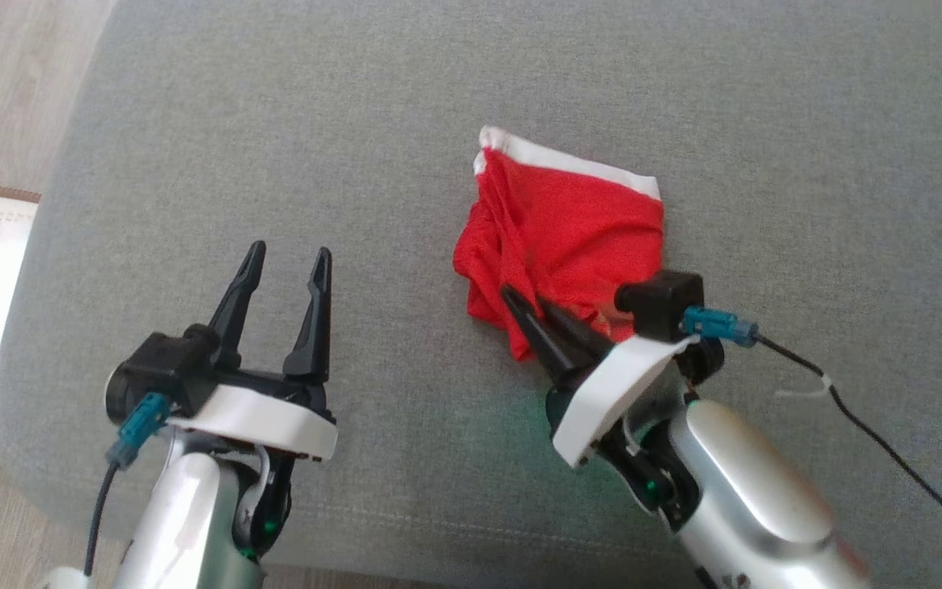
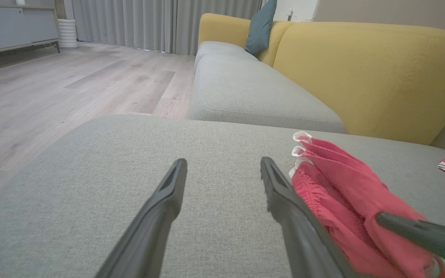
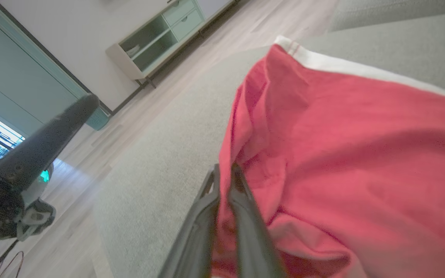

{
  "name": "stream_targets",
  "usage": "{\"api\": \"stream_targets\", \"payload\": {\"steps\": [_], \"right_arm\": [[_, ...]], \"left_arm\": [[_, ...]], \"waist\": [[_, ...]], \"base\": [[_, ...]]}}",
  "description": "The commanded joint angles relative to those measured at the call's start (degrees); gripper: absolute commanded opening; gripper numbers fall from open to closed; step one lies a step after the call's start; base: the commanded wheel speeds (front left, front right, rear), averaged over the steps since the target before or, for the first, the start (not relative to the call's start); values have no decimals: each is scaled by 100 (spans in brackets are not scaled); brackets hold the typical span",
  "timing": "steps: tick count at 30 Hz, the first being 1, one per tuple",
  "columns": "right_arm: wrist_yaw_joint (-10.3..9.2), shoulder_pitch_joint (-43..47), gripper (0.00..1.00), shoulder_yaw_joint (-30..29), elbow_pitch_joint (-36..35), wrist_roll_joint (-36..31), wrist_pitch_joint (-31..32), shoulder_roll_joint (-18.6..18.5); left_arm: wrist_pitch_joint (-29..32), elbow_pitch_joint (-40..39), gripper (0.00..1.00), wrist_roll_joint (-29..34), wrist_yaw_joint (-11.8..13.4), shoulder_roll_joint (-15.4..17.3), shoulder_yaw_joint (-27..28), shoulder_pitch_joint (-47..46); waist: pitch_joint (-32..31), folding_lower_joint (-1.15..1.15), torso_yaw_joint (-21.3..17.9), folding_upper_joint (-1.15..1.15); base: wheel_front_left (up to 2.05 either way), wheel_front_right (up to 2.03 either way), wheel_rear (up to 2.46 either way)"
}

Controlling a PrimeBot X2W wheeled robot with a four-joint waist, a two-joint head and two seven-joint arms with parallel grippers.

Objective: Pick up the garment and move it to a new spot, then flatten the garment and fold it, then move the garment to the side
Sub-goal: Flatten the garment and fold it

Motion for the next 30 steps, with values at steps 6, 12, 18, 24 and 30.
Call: {"api": "stream_targets", "payload": {"steps": [6, 12, 18, 24, 30], "right_arm": [[-4, -511, 100, 341, -408, 19, -1120, 74], [-4, -235, 100, -863, -623, -962, -1730, 8], [-4, 611, 100, -2377, -1291, -1805, -1522, -153], [-4, 1474, 100, -3144, -2021, -2142, -1139, -120], [-4, 1946, 100, -3326, -2456, -2173, -945, -16]], "left_arm": [[-30, -205, 100, -18, 55, 33, 254, -160], [-30, -298, 100, 49, 124, 89, 378, -121], [-30, -404, 100, 123, 196, 155, 503, -20], [-30, -448, 100, 184, 210, 214, 532, 46], [-30, -420, 100, 212, 208, 258, 511, 69]], "waist": [[46, 0, -111, 0], [-31, 0, -284, 0], [-110, 0, -470, 0], [-154, 0, -607, 0], [-182, 0, -667, 0]], "base": [[0, 0, 0], [0, 0, 0], [0, 0, 0], [0, 0, 0], [0, 0, 0]]}}
